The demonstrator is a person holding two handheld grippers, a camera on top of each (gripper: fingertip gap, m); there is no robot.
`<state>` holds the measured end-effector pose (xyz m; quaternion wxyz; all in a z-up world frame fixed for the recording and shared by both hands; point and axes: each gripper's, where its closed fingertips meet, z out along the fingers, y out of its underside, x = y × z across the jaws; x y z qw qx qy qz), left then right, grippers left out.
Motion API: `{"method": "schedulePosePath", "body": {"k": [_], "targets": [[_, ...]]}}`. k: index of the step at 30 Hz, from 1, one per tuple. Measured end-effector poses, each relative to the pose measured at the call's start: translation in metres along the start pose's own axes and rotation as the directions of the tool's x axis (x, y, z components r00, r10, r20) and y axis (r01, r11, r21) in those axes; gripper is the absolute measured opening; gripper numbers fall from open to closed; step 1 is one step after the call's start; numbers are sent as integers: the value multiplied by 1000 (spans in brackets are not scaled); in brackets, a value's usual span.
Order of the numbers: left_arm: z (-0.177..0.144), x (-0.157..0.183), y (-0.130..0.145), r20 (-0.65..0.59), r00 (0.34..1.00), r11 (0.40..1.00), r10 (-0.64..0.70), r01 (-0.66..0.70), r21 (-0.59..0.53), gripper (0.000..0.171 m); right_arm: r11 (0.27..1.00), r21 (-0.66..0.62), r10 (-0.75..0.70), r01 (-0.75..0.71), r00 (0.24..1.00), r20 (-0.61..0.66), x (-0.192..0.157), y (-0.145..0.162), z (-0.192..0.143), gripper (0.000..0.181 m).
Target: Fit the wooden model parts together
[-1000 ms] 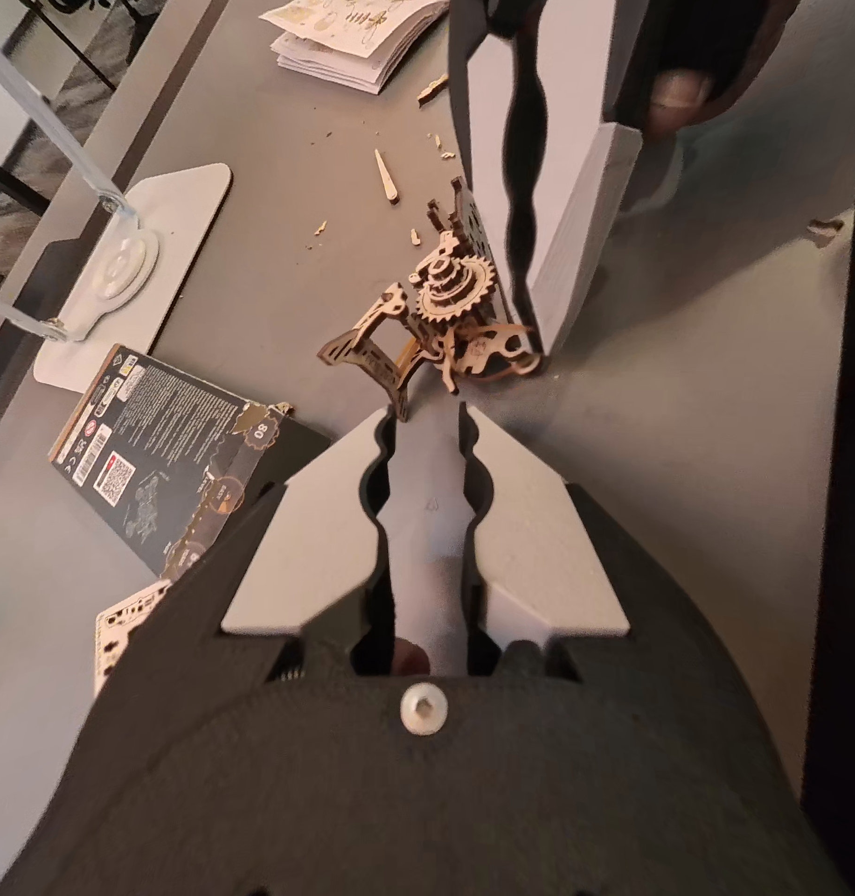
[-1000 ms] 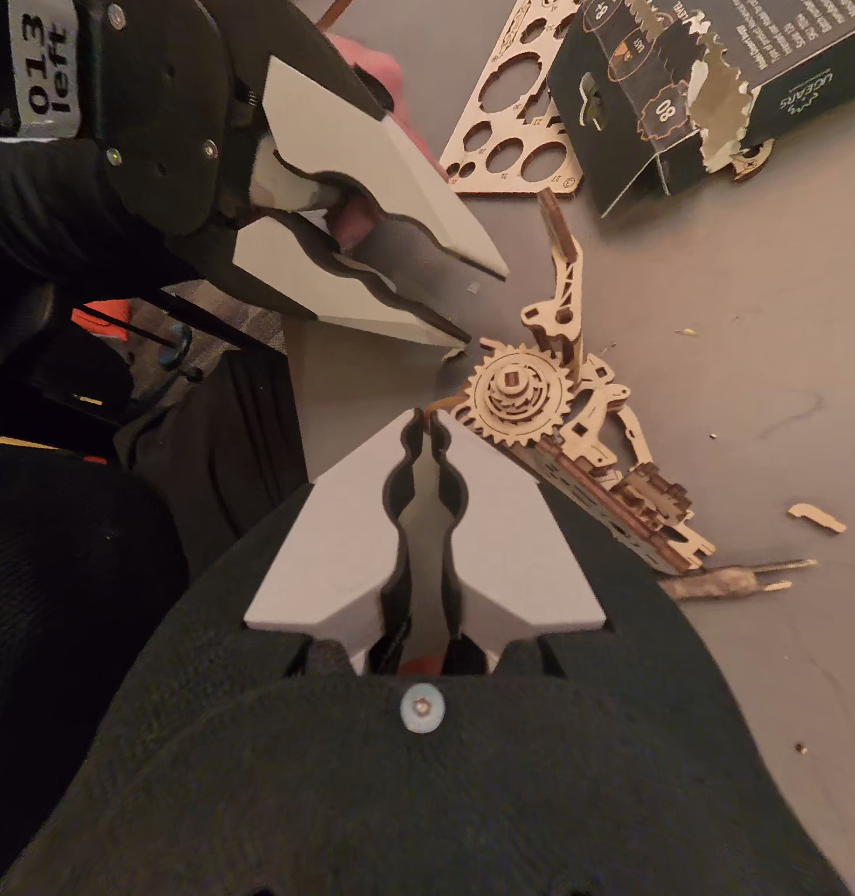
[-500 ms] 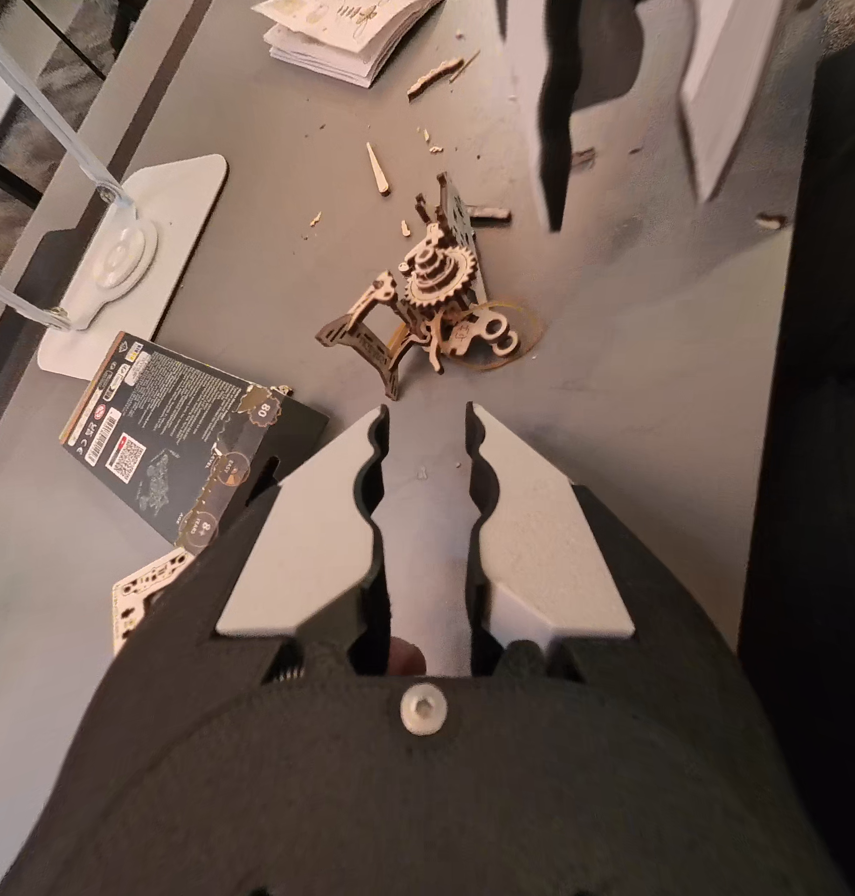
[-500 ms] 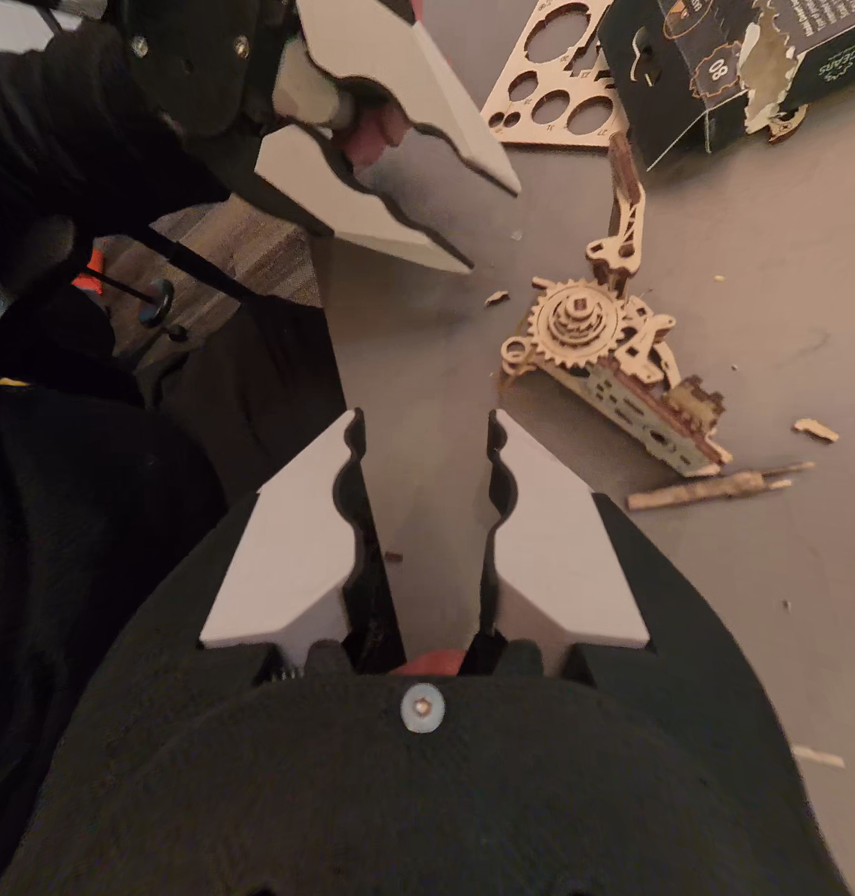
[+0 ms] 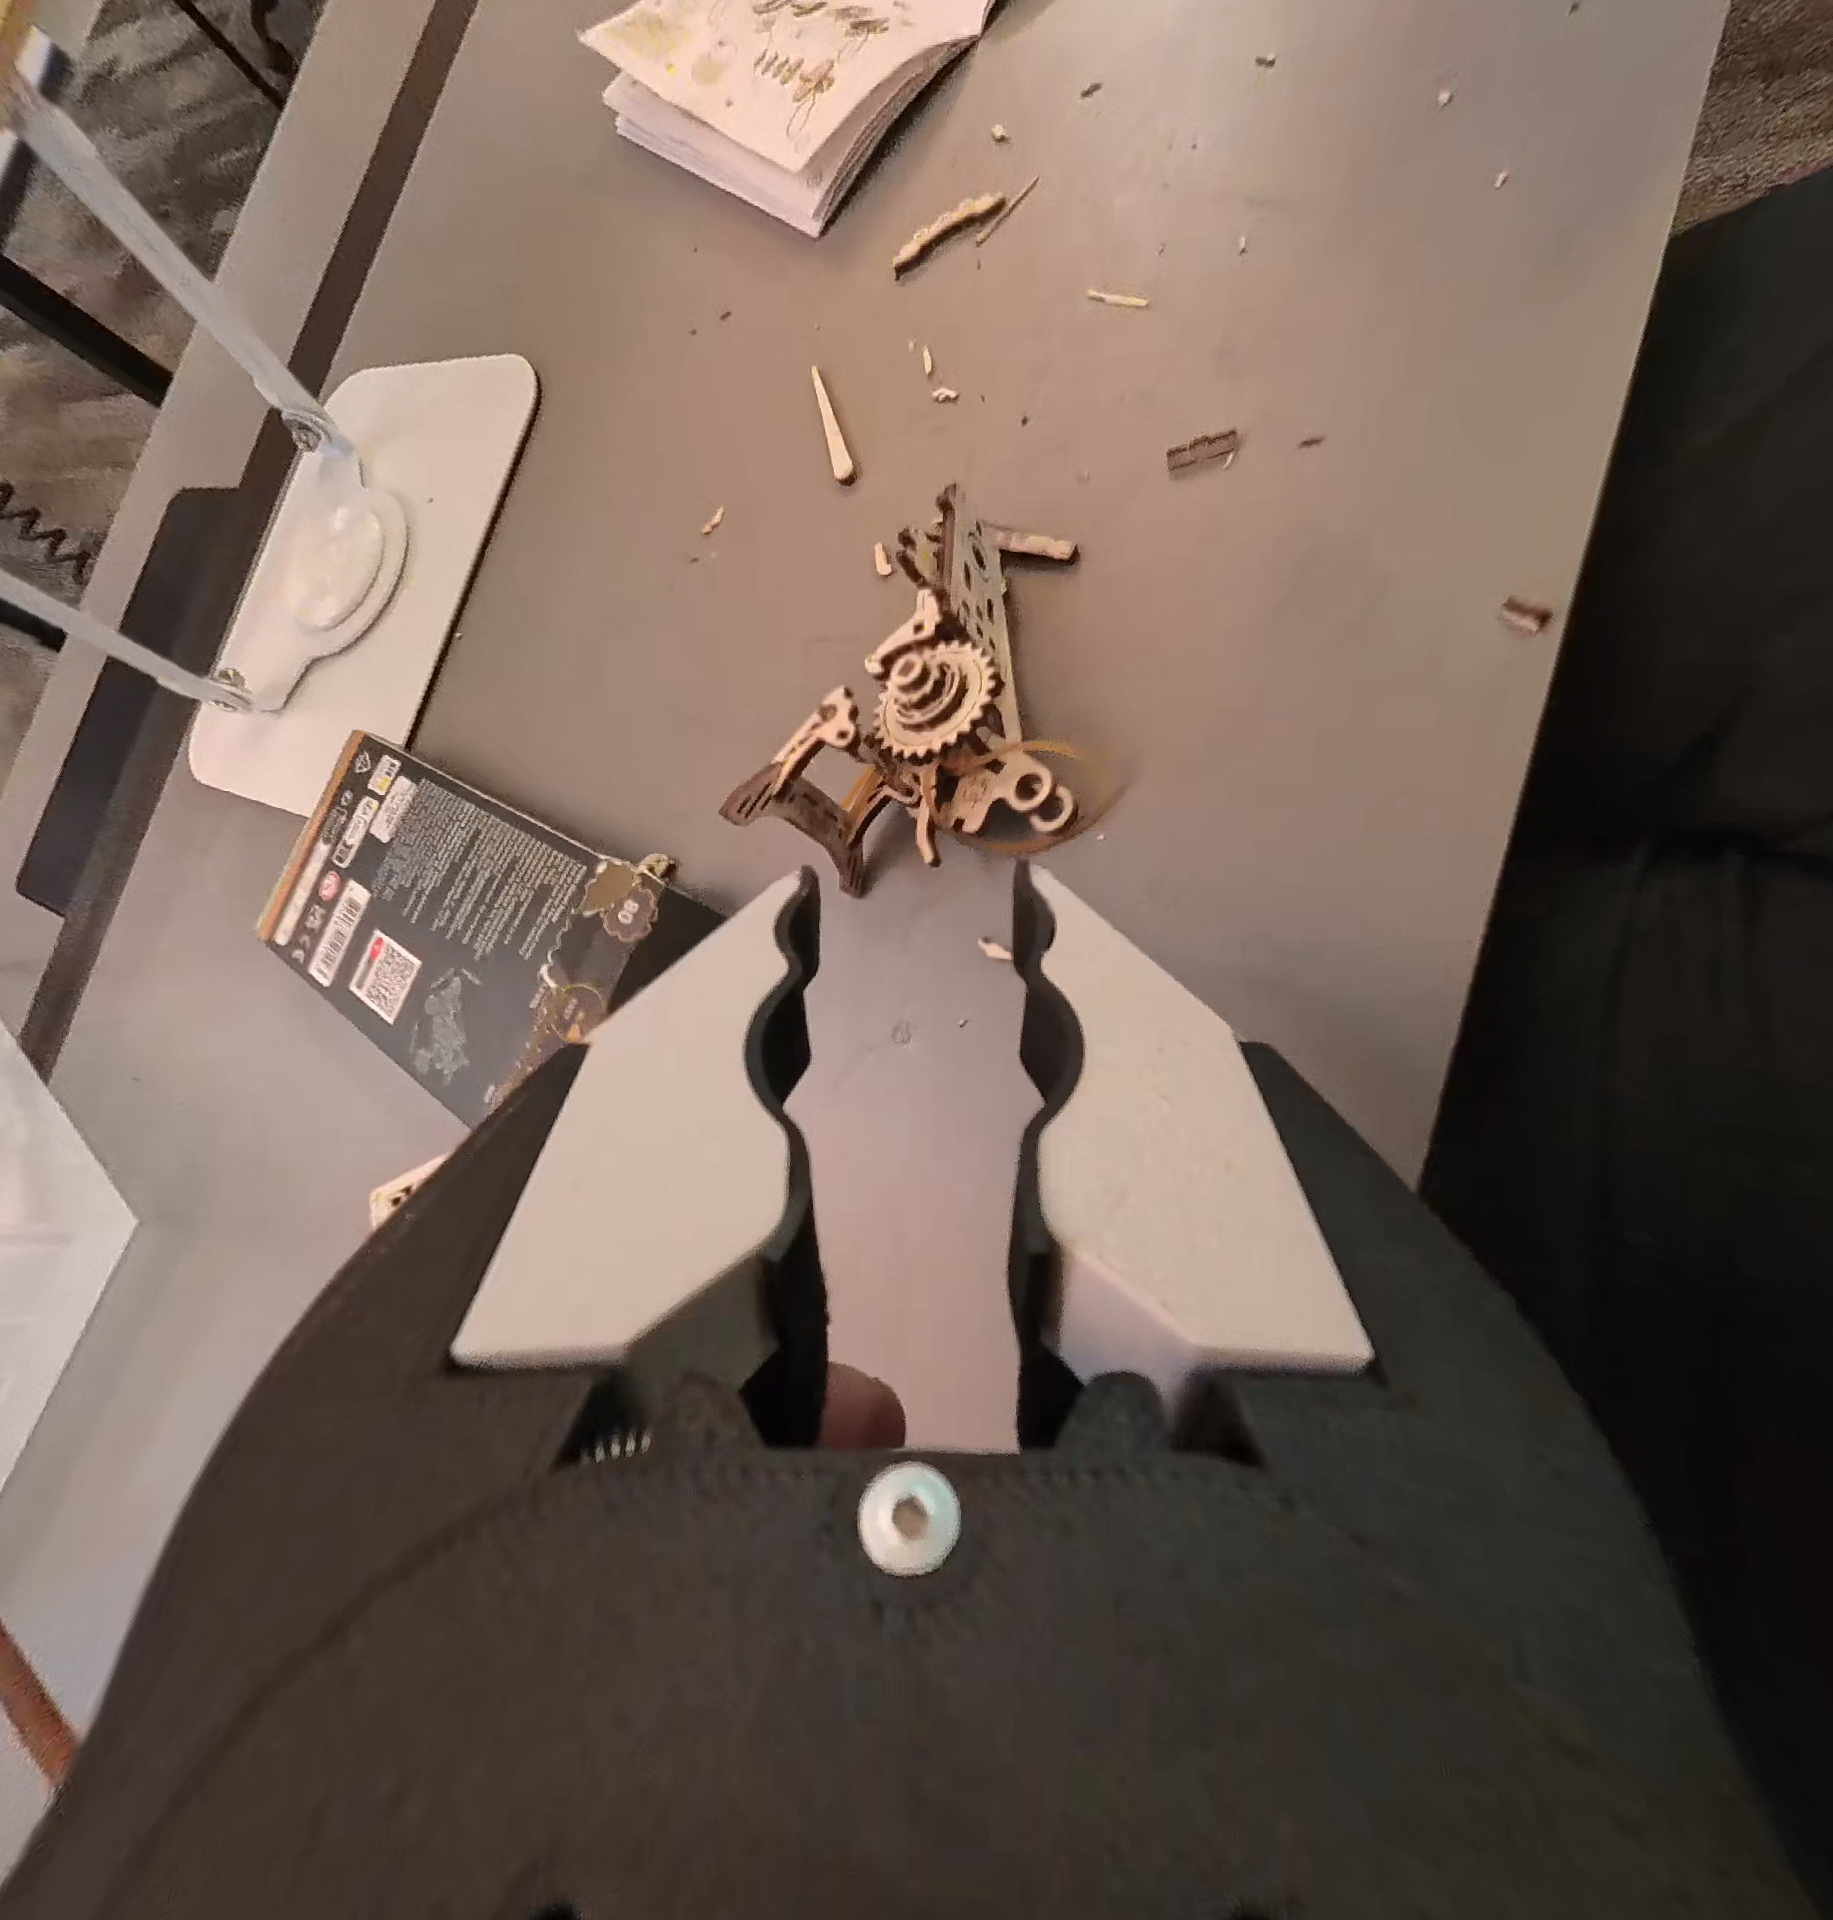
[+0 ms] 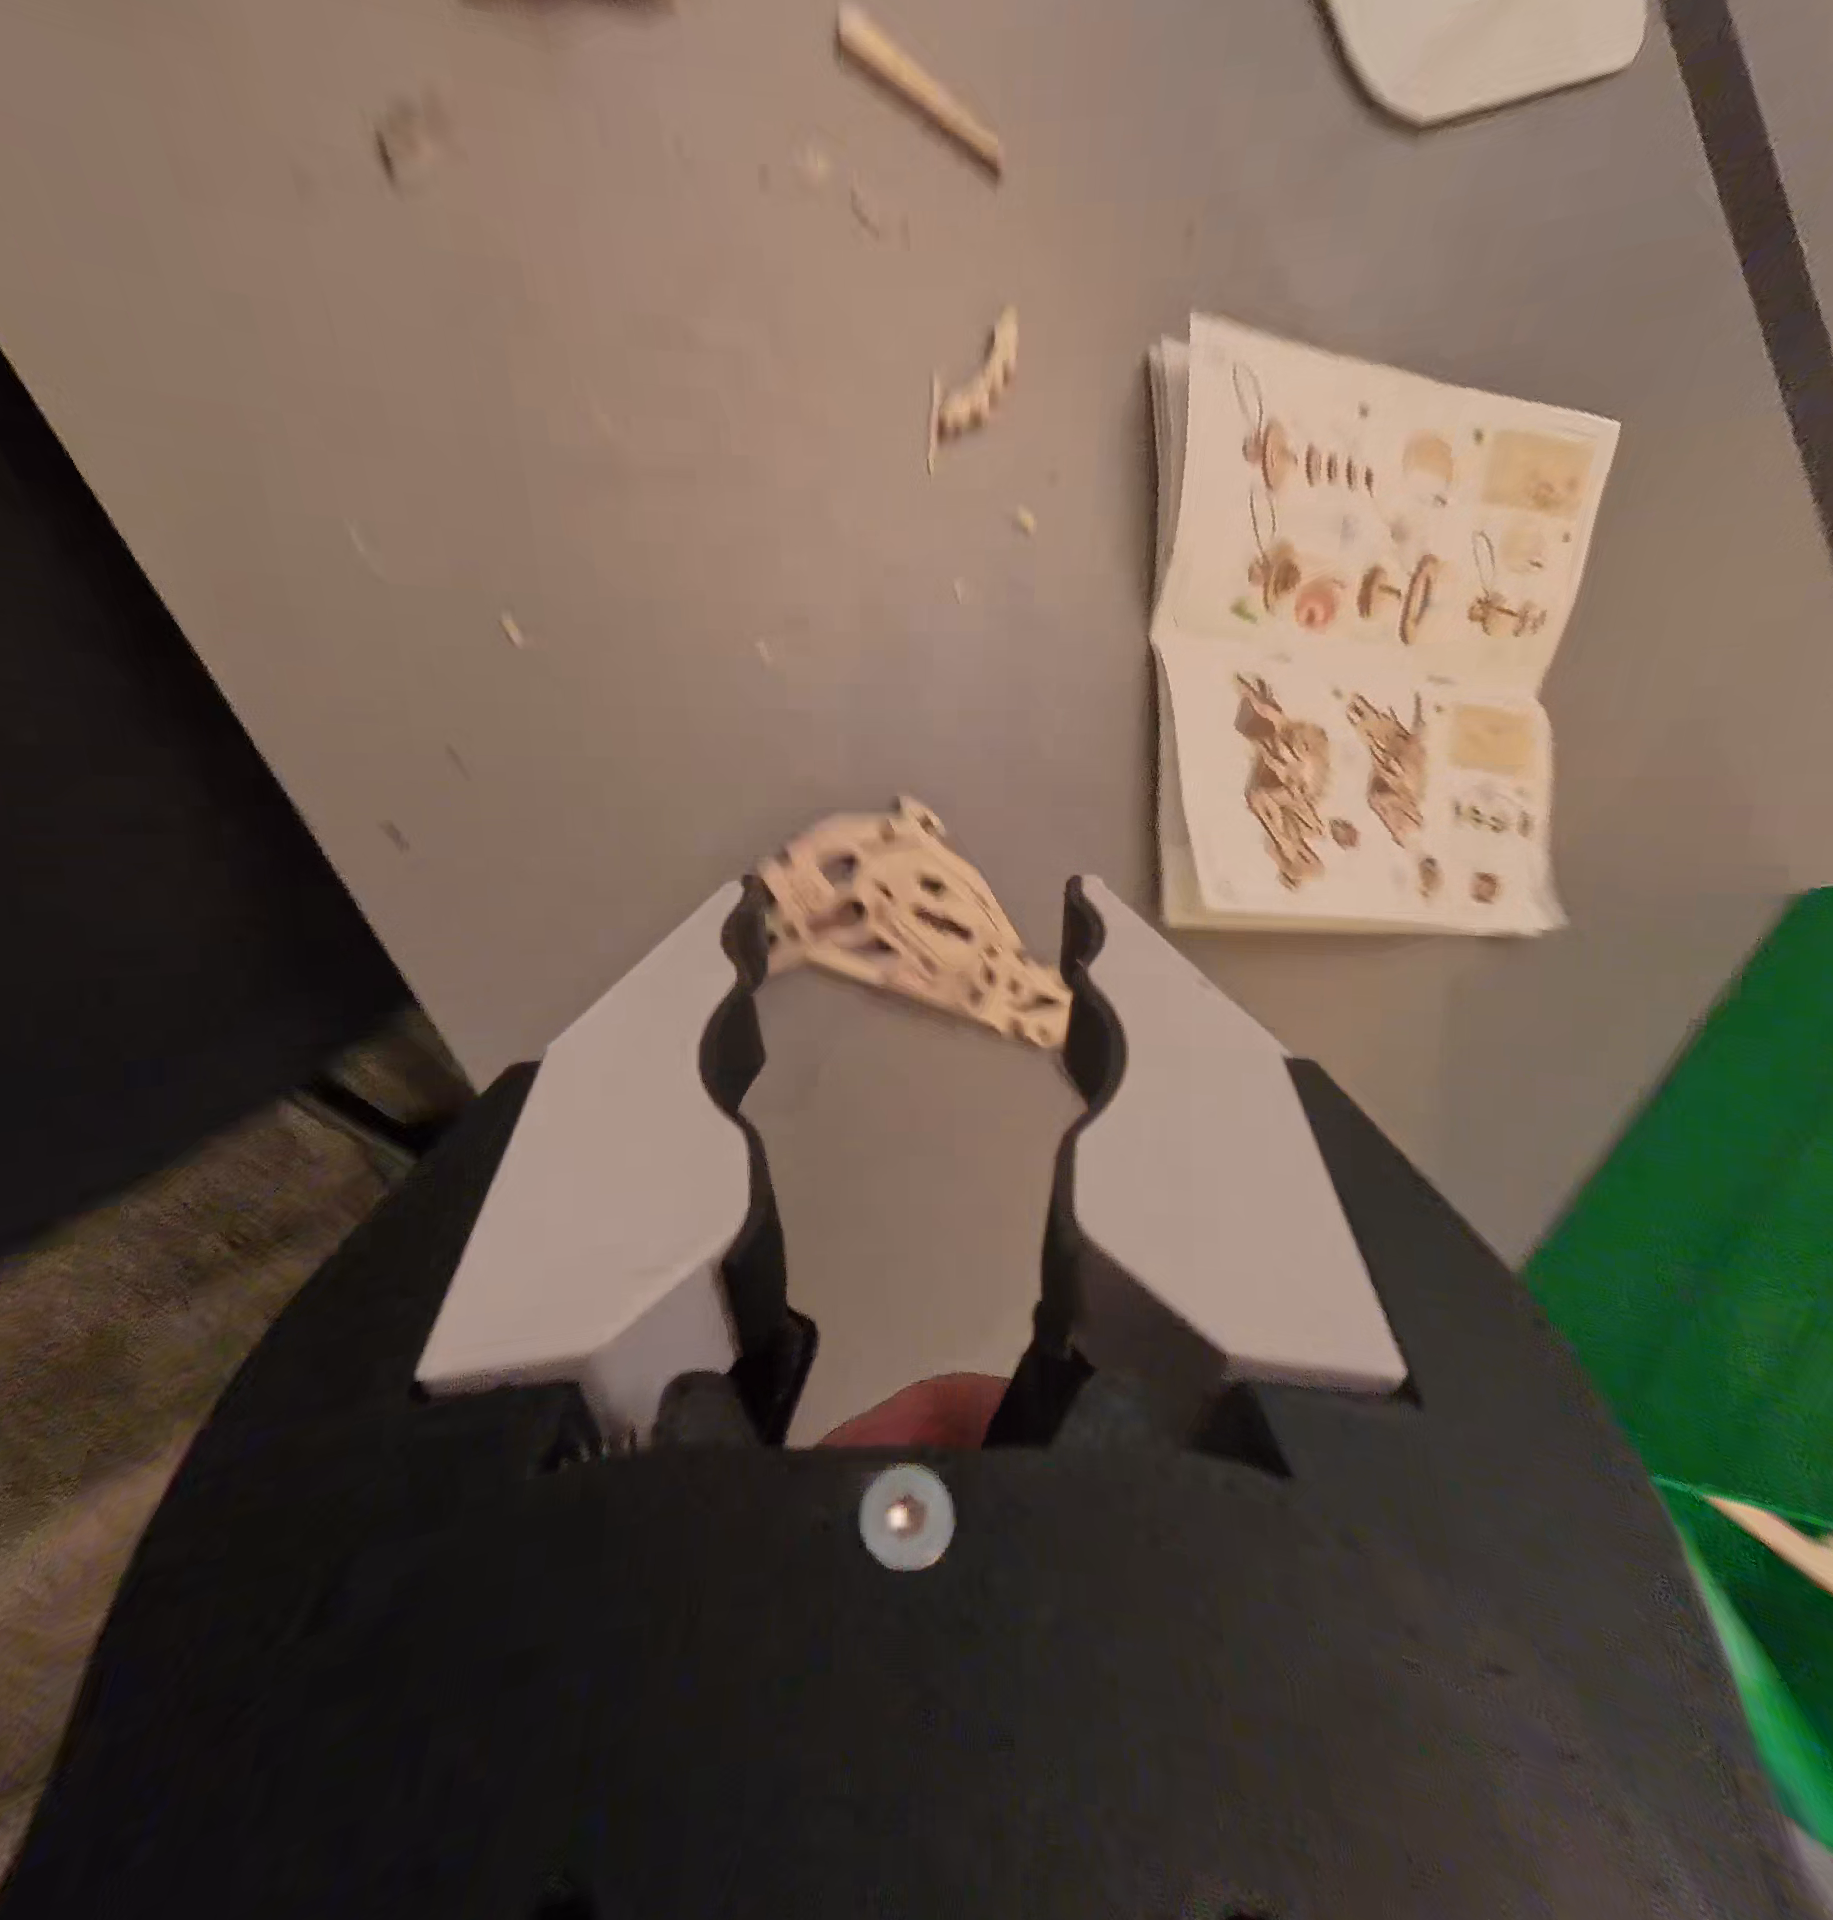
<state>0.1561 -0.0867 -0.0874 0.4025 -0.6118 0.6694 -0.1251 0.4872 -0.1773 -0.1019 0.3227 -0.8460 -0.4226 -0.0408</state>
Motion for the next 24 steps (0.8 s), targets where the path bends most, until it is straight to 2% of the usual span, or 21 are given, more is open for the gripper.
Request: {"method": "schedulePosePath", "body": {"k": [3, 8, 9, 15, 18, 20, 24], "targets": [[1, 4, -10, 15, 999, 999, -34, 34, 0, 36, 974, -92, -209, 209, 978, 0, 11, 27, 11, 52], [1, 12, -17, 57, 995, 997, -83, 84, 0, 36, 952, -56, -287, 302, 940, 183, 8, 40, 39, 52], [1, 12, -18, 61, 994, 996, -93, 93, -1, 36, 955, -32, -282, 296, 935, 214, 7, 39, 41, 42], [6, 4, -22, 93, 987, 992, -129, 129, 9, 36, 978, 14, -198, 208, 908, 369, 3, 35, 47, 23], [13, 2, -20, 89, 986, 990, -142, 142, 6, 36, 988, 17, -149, 154, 914, 376, 3, 31, 50, 21], [16, 0, -18, 88, 984, 988, -154, 154, 6, 36, 992, 26, -123, 122, 916, 383, -2, 25, 50, 11], [19, -3, -13, 88, 981, 985, -175, 175, 5, 36, 994, 49, -113, 102, 927, 358, -8, 17, 51, 4]]}}
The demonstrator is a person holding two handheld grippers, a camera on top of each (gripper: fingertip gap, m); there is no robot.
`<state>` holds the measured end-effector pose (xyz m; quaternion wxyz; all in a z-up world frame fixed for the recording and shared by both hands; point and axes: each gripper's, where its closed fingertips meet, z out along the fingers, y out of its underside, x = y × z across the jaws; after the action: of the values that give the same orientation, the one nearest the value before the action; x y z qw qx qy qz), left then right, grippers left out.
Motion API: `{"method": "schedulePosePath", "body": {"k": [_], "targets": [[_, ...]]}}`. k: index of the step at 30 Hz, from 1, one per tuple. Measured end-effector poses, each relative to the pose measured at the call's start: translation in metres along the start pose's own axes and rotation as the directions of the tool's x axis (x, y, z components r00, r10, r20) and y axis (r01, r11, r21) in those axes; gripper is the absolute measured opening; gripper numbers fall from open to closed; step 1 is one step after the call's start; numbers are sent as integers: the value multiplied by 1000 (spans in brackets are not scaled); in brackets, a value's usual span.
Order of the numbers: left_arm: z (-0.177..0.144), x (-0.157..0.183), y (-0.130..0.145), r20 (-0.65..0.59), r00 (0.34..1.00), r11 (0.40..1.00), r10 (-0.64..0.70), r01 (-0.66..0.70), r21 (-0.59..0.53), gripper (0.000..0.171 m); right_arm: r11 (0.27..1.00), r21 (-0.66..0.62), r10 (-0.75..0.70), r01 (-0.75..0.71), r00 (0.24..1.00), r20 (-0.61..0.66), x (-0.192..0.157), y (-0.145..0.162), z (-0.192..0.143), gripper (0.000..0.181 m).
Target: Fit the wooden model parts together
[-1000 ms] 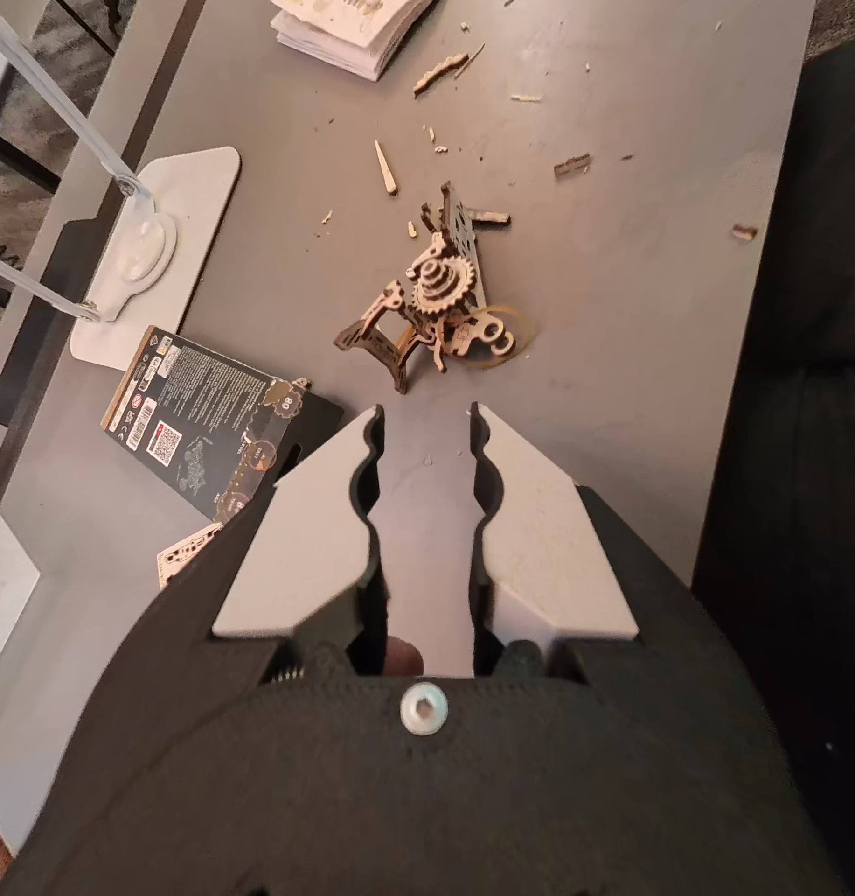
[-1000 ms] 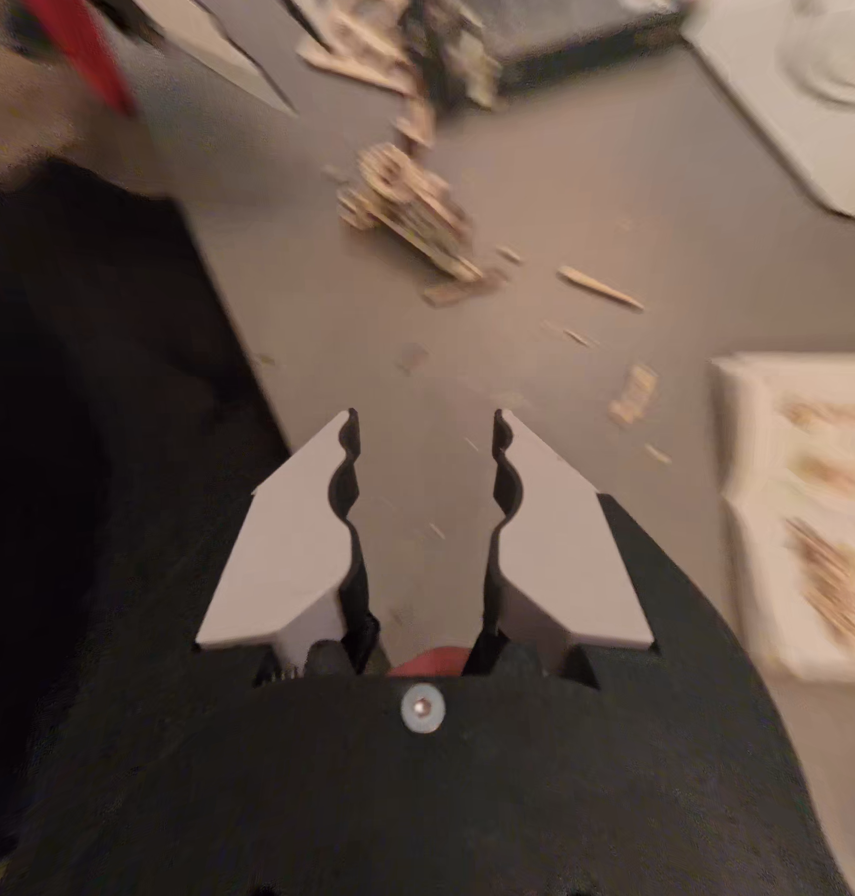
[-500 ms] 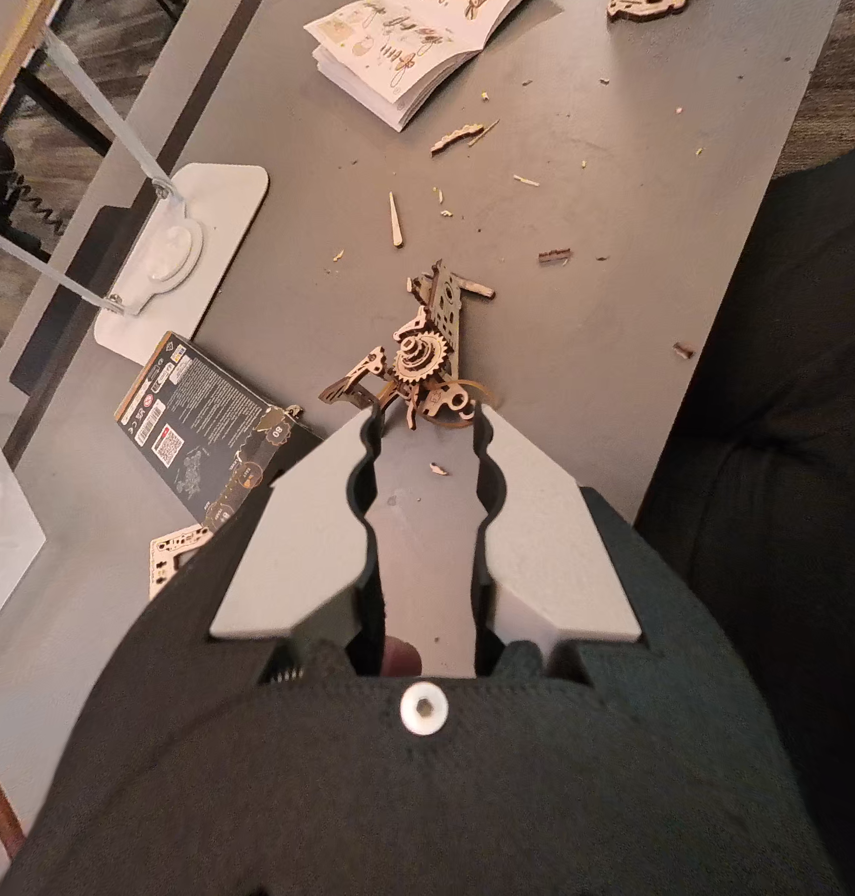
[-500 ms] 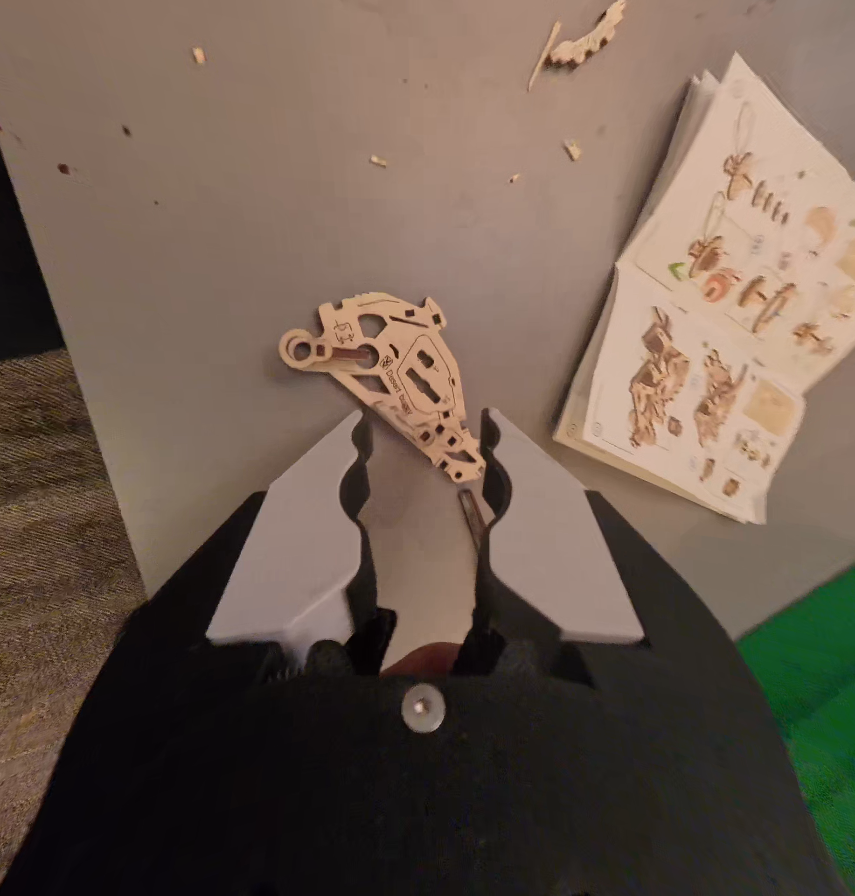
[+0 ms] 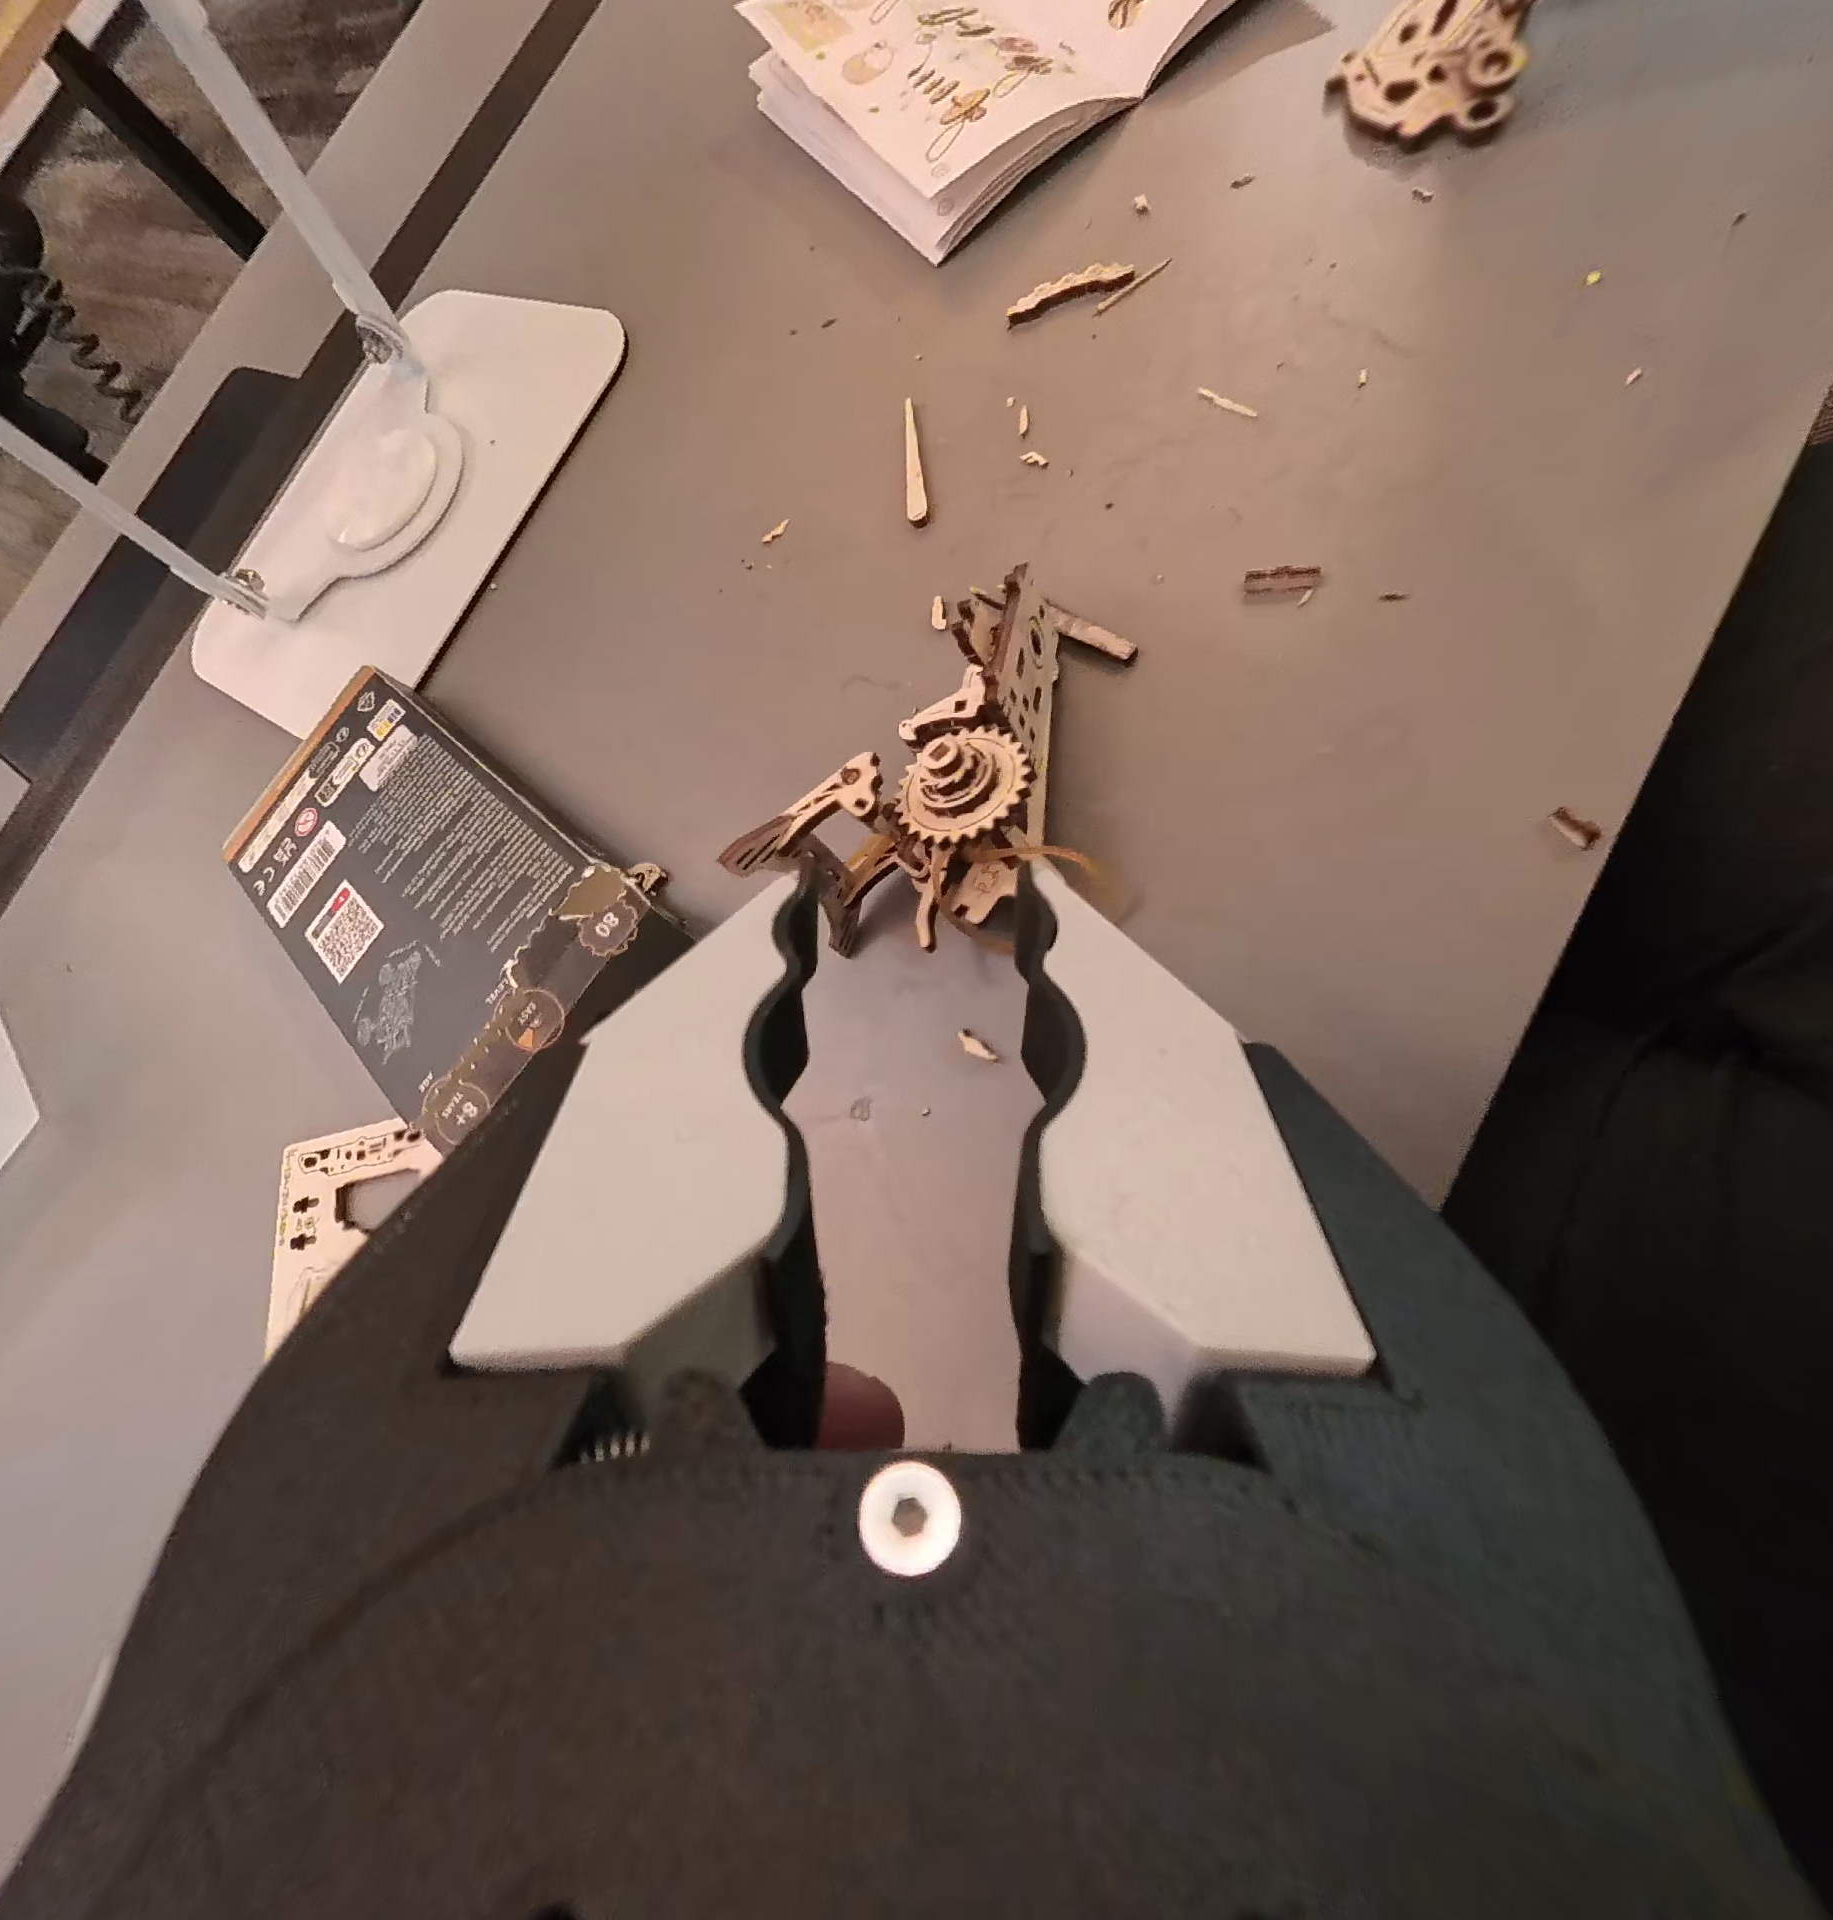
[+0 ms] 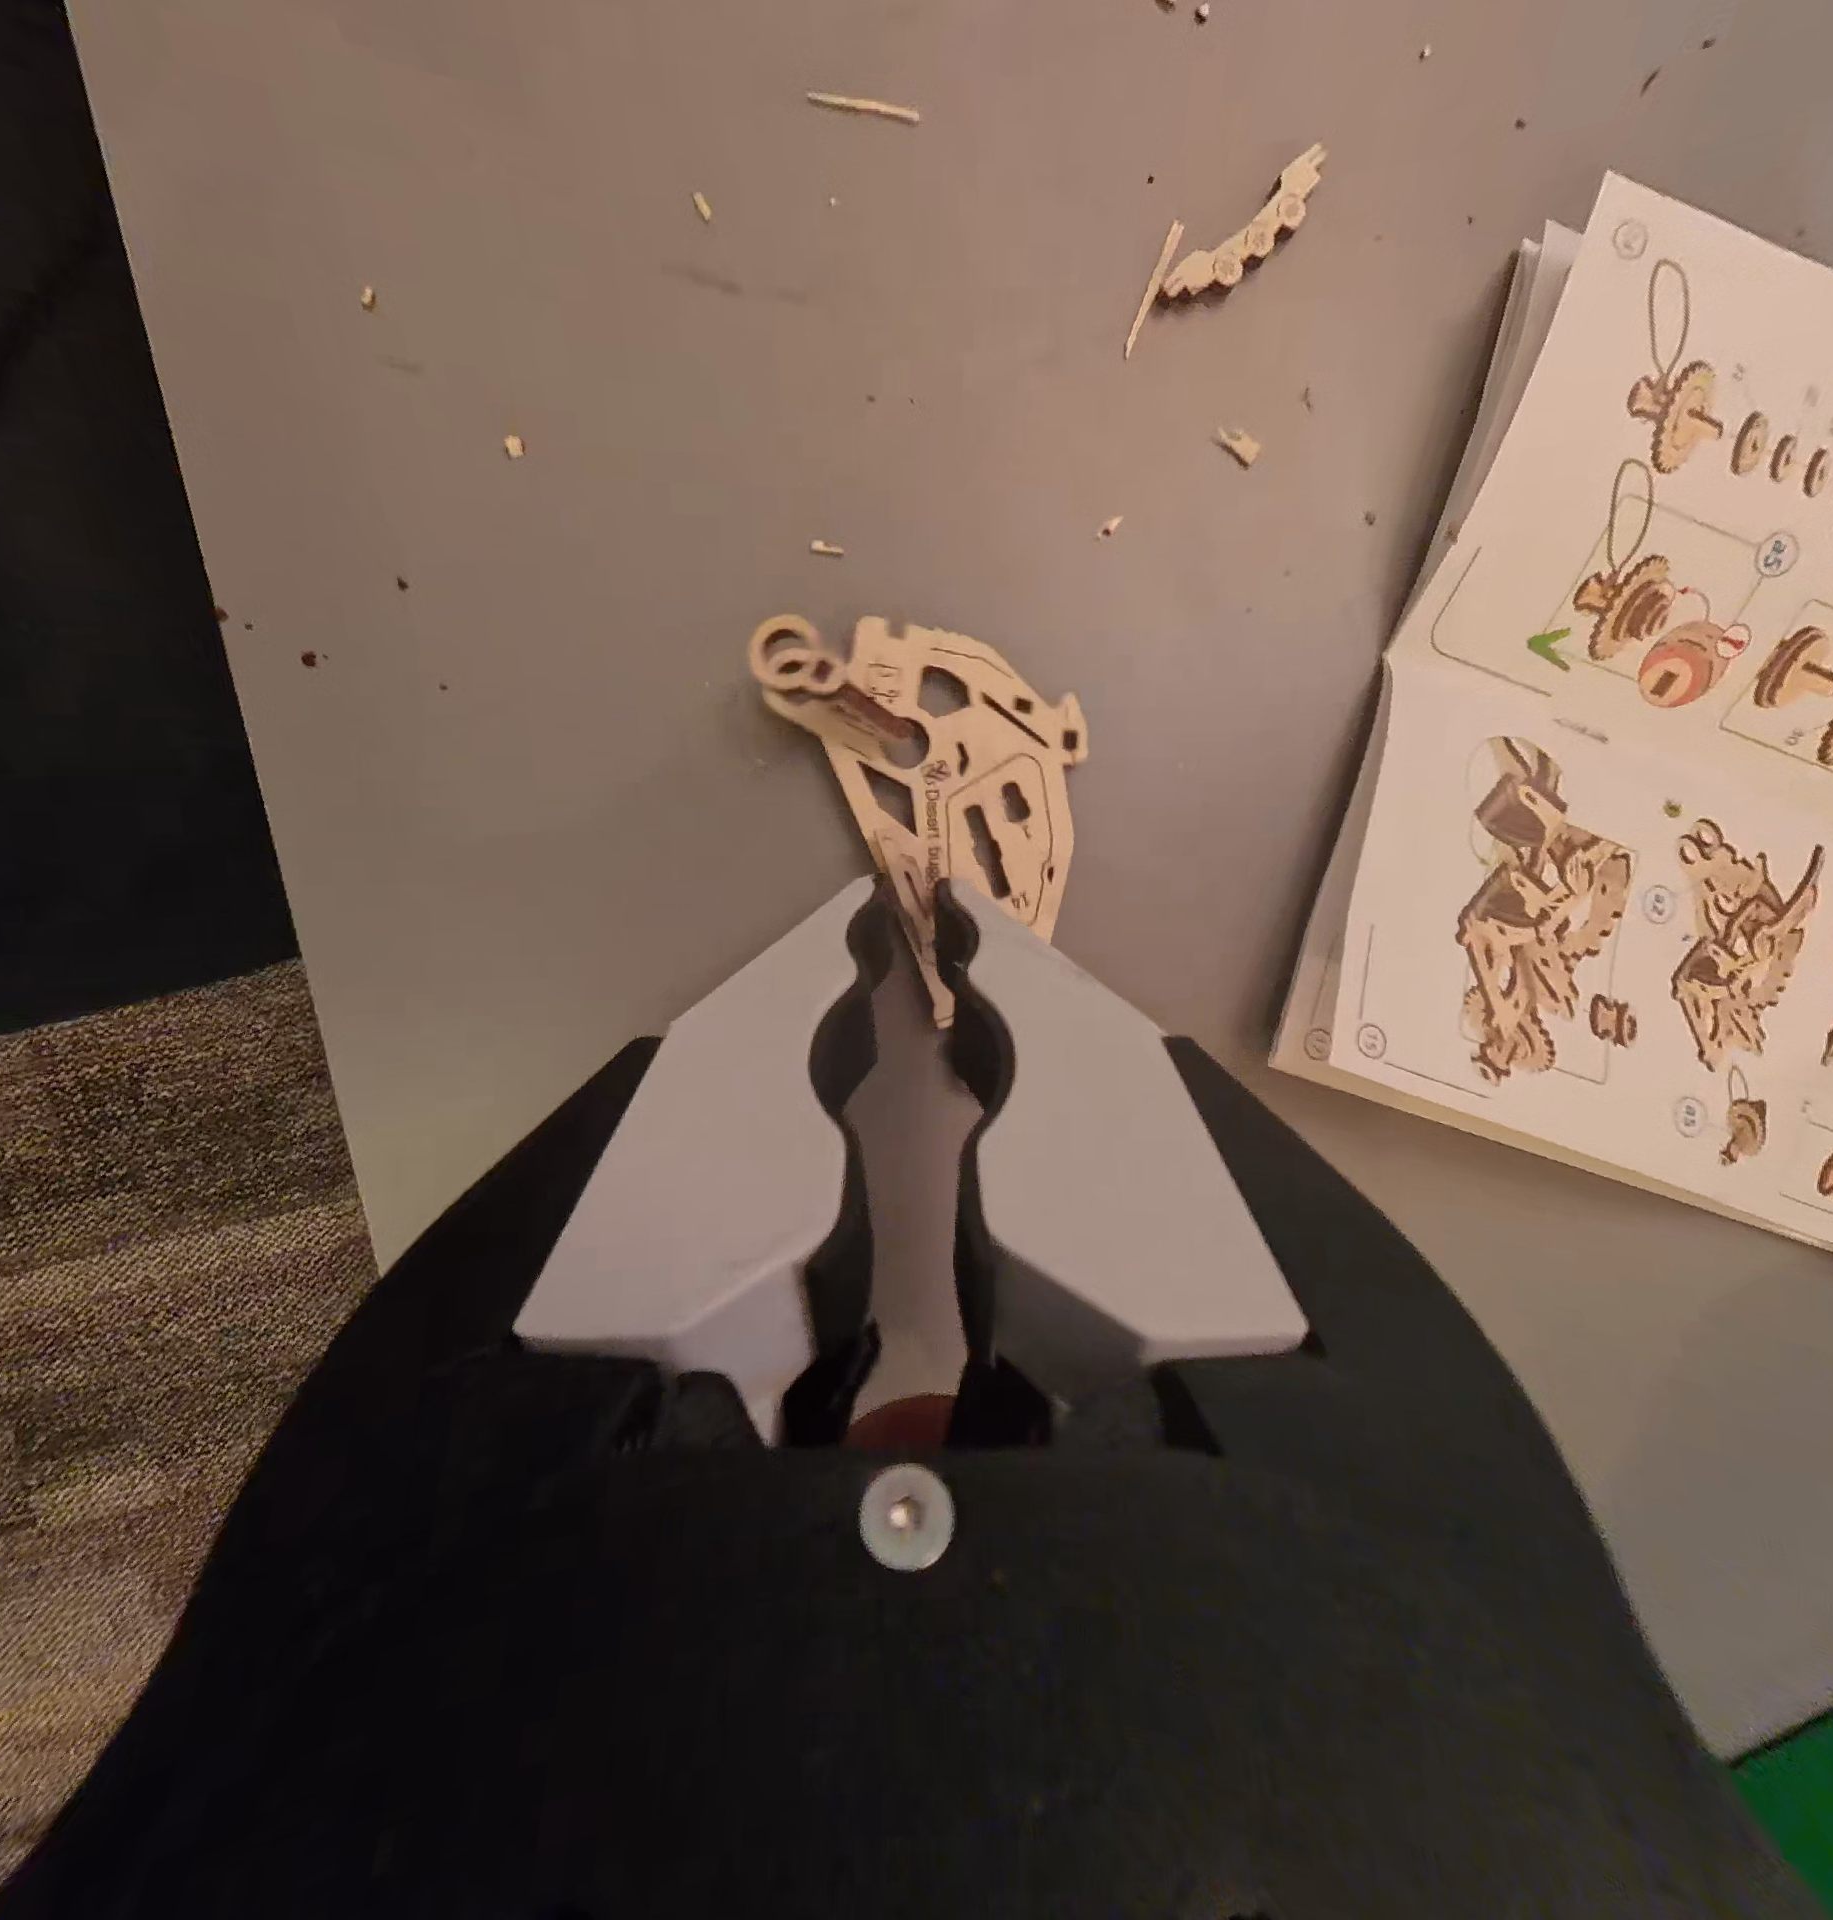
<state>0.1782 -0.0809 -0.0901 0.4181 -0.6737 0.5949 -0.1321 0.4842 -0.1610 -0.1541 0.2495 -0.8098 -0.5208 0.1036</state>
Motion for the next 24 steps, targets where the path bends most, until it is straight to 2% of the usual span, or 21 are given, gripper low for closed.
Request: {"method": "schedulePosePath", "body": {"k": [5, 10, 17, 21, 24], "targets": [[2, -2, 6, -3, 1000, 1000, -18, 18, 2, 36, 998, 57, 34, -33, 999, -18, 1, -14, 1, 1], [4, -4, 8, -11, 999, 999, -41, 41, 9, 36, 993, 114, 24, -18, 999, -46, 4, -42, 2, 1], [5, -10, 15, 3, 998, 998, -61, 61, 6, 39, 977, 182, -103, 108, 994, -36, 0, -125, 8, 1], [6, -5, 23, -26, 992, 993, -121, 121, 8, 42, 960, 209, -189, 185, 982, -3, -3, -172, 22, 1], [8, -9, 30, -13, 995, 995, -104, 104, -6, 43, 946, 226, -246, 231, 968, 42, -9, -200, 36, 2]]}}
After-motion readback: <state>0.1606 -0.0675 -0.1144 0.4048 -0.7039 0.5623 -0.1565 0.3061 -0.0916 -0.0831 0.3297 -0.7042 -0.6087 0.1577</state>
